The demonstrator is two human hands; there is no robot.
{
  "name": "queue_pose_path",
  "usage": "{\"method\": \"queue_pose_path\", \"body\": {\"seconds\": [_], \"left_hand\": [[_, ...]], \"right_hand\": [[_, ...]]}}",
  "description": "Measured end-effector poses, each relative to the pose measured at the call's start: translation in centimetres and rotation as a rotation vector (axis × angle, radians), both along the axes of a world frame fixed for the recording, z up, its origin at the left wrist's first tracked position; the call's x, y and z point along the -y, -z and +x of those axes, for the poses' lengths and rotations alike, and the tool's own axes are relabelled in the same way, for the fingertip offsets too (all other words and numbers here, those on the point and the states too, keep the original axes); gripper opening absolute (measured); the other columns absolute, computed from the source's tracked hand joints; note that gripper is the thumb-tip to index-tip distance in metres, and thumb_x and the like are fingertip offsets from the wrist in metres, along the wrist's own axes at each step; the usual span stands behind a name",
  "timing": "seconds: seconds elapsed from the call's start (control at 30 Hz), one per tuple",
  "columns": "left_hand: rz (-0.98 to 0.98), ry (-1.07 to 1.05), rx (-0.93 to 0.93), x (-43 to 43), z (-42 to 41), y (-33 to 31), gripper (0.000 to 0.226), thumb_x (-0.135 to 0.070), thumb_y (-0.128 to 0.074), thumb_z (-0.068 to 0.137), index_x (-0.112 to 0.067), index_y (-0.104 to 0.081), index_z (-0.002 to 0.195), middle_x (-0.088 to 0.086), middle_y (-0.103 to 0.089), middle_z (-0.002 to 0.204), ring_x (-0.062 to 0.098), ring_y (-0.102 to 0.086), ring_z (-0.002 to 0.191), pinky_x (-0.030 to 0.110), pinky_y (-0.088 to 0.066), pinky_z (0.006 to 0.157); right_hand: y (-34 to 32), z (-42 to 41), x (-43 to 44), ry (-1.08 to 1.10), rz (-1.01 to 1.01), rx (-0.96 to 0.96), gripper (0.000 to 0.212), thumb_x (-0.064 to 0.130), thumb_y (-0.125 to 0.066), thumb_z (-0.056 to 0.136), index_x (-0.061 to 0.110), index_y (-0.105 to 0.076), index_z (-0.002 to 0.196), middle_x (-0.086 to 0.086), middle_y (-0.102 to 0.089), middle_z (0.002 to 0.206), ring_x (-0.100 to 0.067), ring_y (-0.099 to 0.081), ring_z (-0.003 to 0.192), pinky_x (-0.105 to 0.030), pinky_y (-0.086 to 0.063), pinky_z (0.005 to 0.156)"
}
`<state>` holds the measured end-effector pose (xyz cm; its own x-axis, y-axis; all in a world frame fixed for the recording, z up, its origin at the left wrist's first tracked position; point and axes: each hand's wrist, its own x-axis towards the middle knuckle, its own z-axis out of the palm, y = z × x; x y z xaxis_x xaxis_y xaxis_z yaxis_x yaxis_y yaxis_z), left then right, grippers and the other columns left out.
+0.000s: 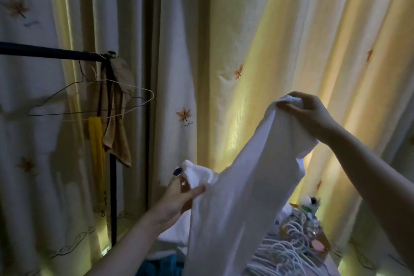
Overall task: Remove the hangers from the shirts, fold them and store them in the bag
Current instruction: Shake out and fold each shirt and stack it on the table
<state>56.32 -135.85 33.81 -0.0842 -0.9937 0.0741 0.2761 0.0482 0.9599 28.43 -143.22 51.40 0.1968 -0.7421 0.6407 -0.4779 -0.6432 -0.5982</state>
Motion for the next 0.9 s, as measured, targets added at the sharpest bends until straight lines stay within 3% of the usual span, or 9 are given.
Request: {"method": "queue_pose_path", "body": {"seconds": [0.1,0.2,0.33,0.4,0.5,0.57,0.67,0.77,0.9], "left_hand": [[-0.158,-0.183,0.276,1.5,0.4,0.4,0.022,-0.017,-0.061,0.091,-0.025,-0.057,0.111,0.003,-0.071,0.104,0.023,-0.068,0.099,0.033,-0.057,0.068],[-0.287,-0.259,0.492,2.7,1.0,0.9,0.030,-0.027,-0.049,0.098,-0.047,-0.042,0.120,-0.020,-0.061,0.110,0.004,-0.060,0.101,0.024,-0.046,0.080],[-0.265,-0.386,0.637,3.2,1.0,0.7,0.020,-0.031,-0.044,0.098,-0.039,-0.028,0.109,-0.016,-0.055,0.094,0.017,-0.058,0.095,0.033,-0.045,0.081],[-0.182,-0.388,0.549,3.1,1.2,0.4,0.039,-0.029,-0.054,0.094,-0.033,-0.027,0.122,-0.005,-0.056,0.107,0.020,-0.060,0.098,0.037,-0.046,0.087],[-0.121,-0.339,0.540,2.3,2.9,0.3,0.091,-0.032,-0.075,0.077,-0.031,-0.013,0.144,-0.009,-0.049,0.105,0.000,-0.051,0.088,0.028,-0.039,0.078],[-0.142,-0.265,0.614,1.7,4.6,0.4,0.095,-0.036,-0.085,0.060,-0.039,-0.028,0.135,-0.017,-0.047,0.108,0.000,-0.052,0.089,0.021,-0.043,0.071],[-0.168,-0.116,0.563,0.6,7.0,0.4,0.077,-0.027,-0.091,0.047,-0.042,-0.056,0.113,-0.015,-0.060,0.116,0.009,-0.067,0.097,0.022,-0.056,0.072],[-0.274,-0.282,0.628,-0.4,8.9,-0.4,0.058,-0.011,-0.089,0.057,-0.037,-0.065,0.103,-0.013,-0.069,0.105,0.008,-0.064,0.104,0.028,-0.055,0.087],[-0.435,-0.640,0.678,-1.9,12.0,-3.0,0.048,-0.009,-0.083,0.067,-0.040,-0.063,0.098,-0.017,-0.065,0.102,0.002,-0.062,0.095,0.017,-0.052,0.073]], "right_hand": [[0.6,-1.4,0.3,0.050,0.003,-0.013,0.012,0.029,-0.061,0.091,0.022,-0.069,0.085,0.014,-0.068,0.073,0.002,-0.061,0.069,-0.024,-0.046,0.068],[1.3,-2.2,0.0,0.075,0.009,-0.009,0.012,0.029,-0.062,0.091,0.022,-0.069,0.084,0.014,-0.068,0.072,0.002,-0.061,0.069,-0.021,-0.047,0.067],[1.3,-2.5,-0.4,0.072,0.004,-0.006,0.011,0.027,-0.065,0.089,0.017,-0.069,0.086,0.009,-0.068,0.074,0.005,-0.061,0.067,-0.009,-0.046,0.060],[0.9,-2.7,-0.5,0.039,0.069,-0.031,0.010,0.024,-0.071,0.083,0.014,-0.069,0.085,-0.001,-0.068,0.077,-0.006,-0.062,0.073,-0.021,-0.049,0.068],[0.1,-3.3,-0.6,-0.114,0.236,-0.179,0.022,0.022,-0.078,0.071,0.009,-0.069,0.086,-0.013,-0.068,0.085,-0.020,-0.063,0.084,-0.037,-0.050,0.080],[0.1,-3.4,-0.4,-0.096,0.236,-0.363,0.021,0.019,-0.079,0.069,0.012,-0.069,0.086,-0.008,-0.070,0.086,-0.020,-0.063,0.086,-0.035,-0.049,0.082],[0.7,-2.0,0.5,-0.009,0.111,-0.455,0.016,0.009,-0.079,0.073,0.011,-0.069,0.086,-0.008,-0.070,0.086,-0.022,-0.062,0.084,-0.031,-0.049,0.080],[0.7,1.1,1.3,-0.015,0.024,-0.334,0.018,0.005,-0.076,0.075,0.004,-0.070,0.092,-0.010,-0.069,0.091,-0.005,-0.059,0.072,-0.016,-0.050,0.060],[-0.2,6.4,2.1,-0.136,0.001,-0.032,0.017,-0.012,-0.066,0.079,-0.001,-0.062,0.092,-0.009,-0.061,0.086,-0.020,-0.058,0.082,-0.019,-0.057,0.058]]}}
